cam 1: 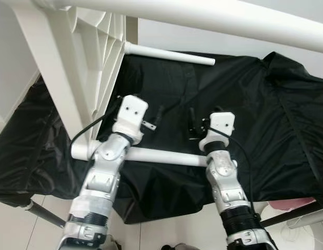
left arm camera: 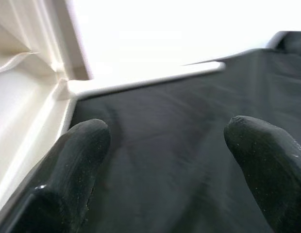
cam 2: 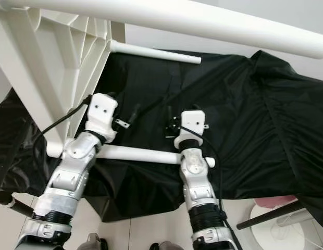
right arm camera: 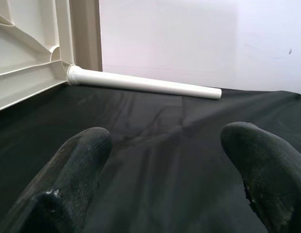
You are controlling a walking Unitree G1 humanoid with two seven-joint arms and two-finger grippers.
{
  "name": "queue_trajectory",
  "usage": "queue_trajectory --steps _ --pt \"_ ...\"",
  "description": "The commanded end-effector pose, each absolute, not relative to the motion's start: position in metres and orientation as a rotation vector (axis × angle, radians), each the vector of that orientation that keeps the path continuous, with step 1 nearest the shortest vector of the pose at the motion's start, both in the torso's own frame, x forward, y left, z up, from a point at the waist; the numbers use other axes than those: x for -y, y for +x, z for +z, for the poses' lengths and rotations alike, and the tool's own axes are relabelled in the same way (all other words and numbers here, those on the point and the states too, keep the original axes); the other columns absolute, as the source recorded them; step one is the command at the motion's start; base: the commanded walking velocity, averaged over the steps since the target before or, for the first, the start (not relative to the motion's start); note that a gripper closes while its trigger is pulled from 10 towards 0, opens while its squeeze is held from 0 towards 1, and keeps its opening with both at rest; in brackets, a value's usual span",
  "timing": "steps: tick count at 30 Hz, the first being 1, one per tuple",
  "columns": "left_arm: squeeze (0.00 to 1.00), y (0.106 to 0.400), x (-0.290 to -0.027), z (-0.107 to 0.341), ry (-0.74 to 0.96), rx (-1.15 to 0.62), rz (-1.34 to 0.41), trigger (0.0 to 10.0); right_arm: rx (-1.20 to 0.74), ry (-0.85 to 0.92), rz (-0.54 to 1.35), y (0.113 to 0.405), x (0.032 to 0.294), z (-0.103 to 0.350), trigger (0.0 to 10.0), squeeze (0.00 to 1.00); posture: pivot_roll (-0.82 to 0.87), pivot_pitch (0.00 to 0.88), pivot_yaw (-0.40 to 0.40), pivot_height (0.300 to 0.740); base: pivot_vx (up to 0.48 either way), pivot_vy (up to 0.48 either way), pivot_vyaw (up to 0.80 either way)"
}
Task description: Building children table
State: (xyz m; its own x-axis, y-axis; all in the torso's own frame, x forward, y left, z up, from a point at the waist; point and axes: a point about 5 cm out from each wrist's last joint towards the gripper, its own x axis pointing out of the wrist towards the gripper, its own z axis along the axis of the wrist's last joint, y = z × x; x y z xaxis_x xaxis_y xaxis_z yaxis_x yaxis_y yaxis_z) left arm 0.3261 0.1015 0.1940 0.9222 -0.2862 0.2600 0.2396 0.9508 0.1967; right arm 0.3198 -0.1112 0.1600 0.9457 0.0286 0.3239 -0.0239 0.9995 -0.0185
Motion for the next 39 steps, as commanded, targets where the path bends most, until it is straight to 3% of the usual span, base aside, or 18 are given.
queue_trajectory --steps 1,20,39 --pt "0.0 0.3274 -0.0983 0.195 0.162 0.3 -0.228 10.0 0.319 -0.02 0.005 0.3198 0.1172 0.1565 10.0 0.0 0.05 0.083 -0.062 0.74 0.0 -0.304 0.0" --pt "0.0 0.3292 -0.0995 0.1944 0.164 0.298 -0.197 10.0 0.319 -0.046 0.02 0.3218 0.1174 0.157 10.0 0.0 0.05 0.089 -0.074 0.74 0.0 -0.298 0.0" --pt "0.0 0.3225 -0.1068 0.1872 0.101 0.265 -0.178 10.0 0.308 -0.044 0.032 0.3228 0.1138 0.1546 10.0 0.0 0.05 0.08 -0.083 0.74 0.0 0.0 0.0"
